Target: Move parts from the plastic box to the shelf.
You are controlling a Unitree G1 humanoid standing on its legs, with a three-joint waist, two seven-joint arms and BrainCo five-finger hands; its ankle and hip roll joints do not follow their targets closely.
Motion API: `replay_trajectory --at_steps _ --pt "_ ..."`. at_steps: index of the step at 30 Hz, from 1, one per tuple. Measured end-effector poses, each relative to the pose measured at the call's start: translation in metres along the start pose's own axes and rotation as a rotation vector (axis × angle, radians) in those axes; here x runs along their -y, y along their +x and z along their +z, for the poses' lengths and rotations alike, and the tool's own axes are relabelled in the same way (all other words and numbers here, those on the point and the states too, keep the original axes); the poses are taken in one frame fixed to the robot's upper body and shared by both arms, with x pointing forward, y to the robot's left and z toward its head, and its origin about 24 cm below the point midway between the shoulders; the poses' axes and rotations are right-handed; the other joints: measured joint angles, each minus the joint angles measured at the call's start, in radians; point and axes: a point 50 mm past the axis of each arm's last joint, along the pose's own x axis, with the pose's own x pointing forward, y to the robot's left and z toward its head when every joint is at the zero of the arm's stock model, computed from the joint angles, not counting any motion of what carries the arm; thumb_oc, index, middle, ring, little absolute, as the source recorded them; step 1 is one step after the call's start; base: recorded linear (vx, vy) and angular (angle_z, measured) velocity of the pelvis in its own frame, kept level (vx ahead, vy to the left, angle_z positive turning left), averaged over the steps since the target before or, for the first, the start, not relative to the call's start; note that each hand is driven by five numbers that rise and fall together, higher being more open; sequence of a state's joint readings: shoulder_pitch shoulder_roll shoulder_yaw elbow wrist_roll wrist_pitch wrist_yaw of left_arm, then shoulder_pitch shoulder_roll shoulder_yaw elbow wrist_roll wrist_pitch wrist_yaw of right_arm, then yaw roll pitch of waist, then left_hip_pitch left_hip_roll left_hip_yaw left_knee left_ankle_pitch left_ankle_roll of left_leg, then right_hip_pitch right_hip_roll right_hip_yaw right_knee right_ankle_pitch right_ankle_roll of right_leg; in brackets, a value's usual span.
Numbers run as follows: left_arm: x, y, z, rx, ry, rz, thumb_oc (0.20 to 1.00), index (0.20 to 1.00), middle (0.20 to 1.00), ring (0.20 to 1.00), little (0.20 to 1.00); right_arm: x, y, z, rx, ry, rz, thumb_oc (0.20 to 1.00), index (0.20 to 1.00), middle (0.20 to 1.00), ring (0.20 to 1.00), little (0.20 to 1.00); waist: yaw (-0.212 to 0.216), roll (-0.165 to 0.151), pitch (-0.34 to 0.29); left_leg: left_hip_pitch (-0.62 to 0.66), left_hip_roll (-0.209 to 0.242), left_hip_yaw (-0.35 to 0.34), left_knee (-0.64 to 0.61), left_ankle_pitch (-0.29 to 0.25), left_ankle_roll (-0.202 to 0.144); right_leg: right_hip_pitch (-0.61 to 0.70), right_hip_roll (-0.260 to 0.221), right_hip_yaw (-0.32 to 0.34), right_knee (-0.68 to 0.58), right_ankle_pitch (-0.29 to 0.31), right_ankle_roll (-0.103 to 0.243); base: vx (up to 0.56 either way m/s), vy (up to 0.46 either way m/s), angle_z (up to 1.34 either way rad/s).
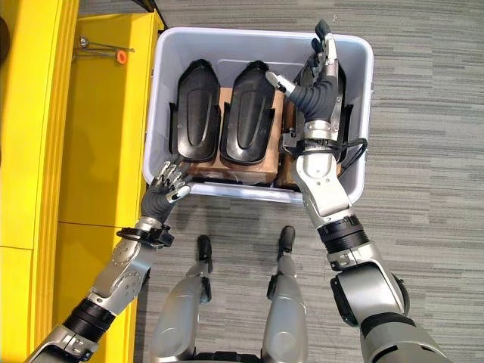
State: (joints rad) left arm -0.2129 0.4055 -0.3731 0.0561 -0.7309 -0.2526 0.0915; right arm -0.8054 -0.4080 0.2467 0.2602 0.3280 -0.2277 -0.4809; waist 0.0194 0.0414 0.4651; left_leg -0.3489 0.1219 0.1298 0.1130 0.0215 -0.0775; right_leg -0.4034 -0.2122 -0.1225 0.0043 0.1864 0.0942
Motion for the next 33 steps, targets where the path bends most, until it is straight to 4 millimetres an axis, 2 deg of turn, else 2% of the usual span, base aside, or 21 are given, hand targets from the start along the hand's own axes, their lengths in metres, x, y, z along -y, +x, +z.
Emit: replay_trajectory --at_steps 3,8,14,19,26,30,33 --pt "-0.001 -0.001 -0.001 -0.003 -0.001 0.004 1.0 1.0 1.0 1.0 1.0 0.003 0.0 -0.002 -0.007 -0.005 -0.022 1.0 1.0 1.0 1.0 1.0 -0.003 0.0 0.0 -0.002 0.001 0.002 0.0 0.003 -0.001 -0.008 0.0 0.002 0.006 0.0 0.0 -0.03 -0.012 -0.03" --pt "-0.001 -0.002 -0.001 0.002 -0.001 0.007 1.0 1.0 1.0 1.0 1.0 0.016 0.0 -0.017 -0.063 -0.043 -0.092 1.0 1.0 1.0 1.0 1.0 -0.001 0.001 -0.001 -0.026 0.0 0.002 0.0 0.01 -0.001 -0.038 -0.002 0.002 0.017 0.0 -0.001 -0.01 -0.002 0.0" --pt "-0.001 -0.002 0.0 0.012 -0.002 0.007 1.0 1.0 1.0 1.0 1.0 0.032 0.003 -0.03 -0.114 -0.084 -0.176 1.0 1.0 1.0 1.0 1.0 -0.001 0.021 0.008 -0.046 0.0 -0.002 0.0 0.013 -0.001 -0.056 -0.001 0.003 0.021 0.001 -0.002 0.0 -0.006 0.01" --pt "0.001 -0.001 0.0 0.014 -0.002 -0.001 1.0 1.0 1.0 1.0 1.0 0.053 0.003 -0.045 -0.178 -0.164 -0.229 1.0 1.0 1.0 1.0 1.0 0.003 0.034 0.015 -0.053 -0.002 -0.001 -0.002 0.014 0.001 -0.065 -0.002 0.003 0.022 0.001 -0.002 0.0 0.0 0.0" --pt "0.003 -0.001 -0.001 0.013 -0.003 -0.012 1.0 1.0 1.0 1.0 1.0 0.061 0.005 -0.054 -0.242 -0.133 -0.281 1.0 1.0 1.0 1.0 1.0 0.0 0.035 0.015 -0.059 0.0 0.002 -0.006 0.017 0.0 -0.078 0.0 0.009 0.026 0.001 -0.002 0.01 -0.007 -0.02" --pt "0.005 0.003 0.004 0.037 -0.006 -0.023 1.0 1.0 1.0 1.0 1.0 0.06 0.005 -0.057 -0.26 -0.136 -0.275 1.0 1.0 1.0 1.0 1.0 0.006 0.035 0.015 -0.08 -0.001 -0.006 -0.005 0.023 0.0 -0.095 0.0 0.008 0.032 0.0 -0.003 0.02 -0.02 0.06" --pt "0.017 0.007 0.022 0.112 -0.03 -0.072 1.0 1.0 1.0 1.0 1.0 0.068 0.001 -0.07 -0.323 -0.165 -0.3 1.0 1.0 1.0 1.0 1.0 0.028 0.039 0.018 -0.092 -0.001 -0.018 -0.006 0.028 0.0 -0.101 0.001 -0.001 0.034 -0.001 -0.005 0.02 -0.012 0.08"
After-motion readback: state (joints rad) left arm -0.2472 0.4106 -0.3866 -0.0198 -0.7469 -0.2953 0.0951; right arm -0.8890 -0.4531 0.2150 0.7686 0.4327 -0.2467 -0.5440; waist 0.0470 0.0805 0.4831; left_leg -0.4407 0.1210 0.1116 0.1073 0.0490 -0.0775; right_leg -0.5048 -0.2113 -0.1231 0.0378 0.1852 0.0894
